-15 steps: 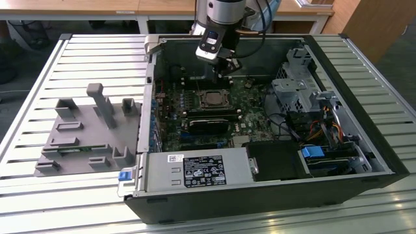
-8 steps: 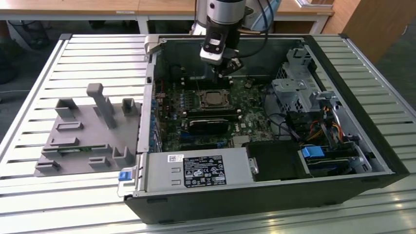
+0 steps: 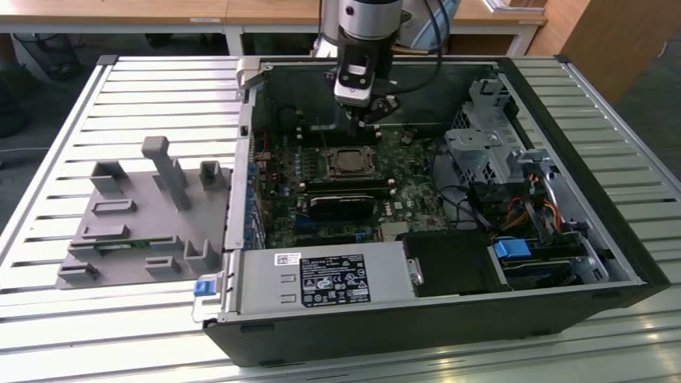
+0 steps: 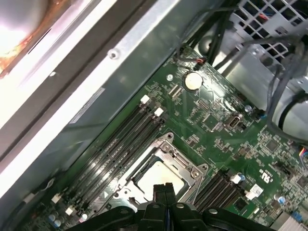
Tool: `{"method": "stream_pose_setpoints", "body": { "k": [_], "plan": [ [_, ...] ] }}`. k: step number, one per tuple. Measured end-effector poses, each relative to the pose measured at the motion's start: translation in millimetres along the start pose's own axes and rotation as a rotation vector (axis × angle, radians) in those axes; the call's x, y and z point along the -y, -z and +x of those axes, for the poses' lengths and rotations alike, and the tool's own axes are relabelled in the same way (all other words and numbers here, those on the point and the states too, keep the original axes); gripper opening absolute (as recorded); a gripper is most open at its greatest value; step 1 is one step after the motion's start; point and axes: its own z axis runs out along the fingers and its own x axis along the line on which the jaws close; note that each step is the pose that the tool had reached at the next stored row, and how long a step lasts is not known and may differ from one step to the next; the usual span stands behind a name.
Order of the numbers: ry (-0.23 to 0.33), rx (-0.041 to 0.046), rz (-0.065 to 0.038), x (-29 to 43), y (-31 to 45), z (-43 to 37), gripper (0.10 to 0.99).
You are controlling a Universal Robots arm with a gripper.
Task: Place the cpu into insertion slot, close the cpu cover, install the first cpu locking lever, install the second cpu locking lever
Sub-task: 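Install the first cpu locking lever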
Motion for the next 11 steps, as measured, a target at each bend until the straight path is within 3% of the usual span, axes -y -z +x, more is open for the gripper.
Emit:
{"method": "stream_pose_setpoints", "body": {
  "k": [11],
  "plan": [
    [0.144,-0.0026,-0.001,0.0,-0.1,0.0,0.106]
  ]
}}
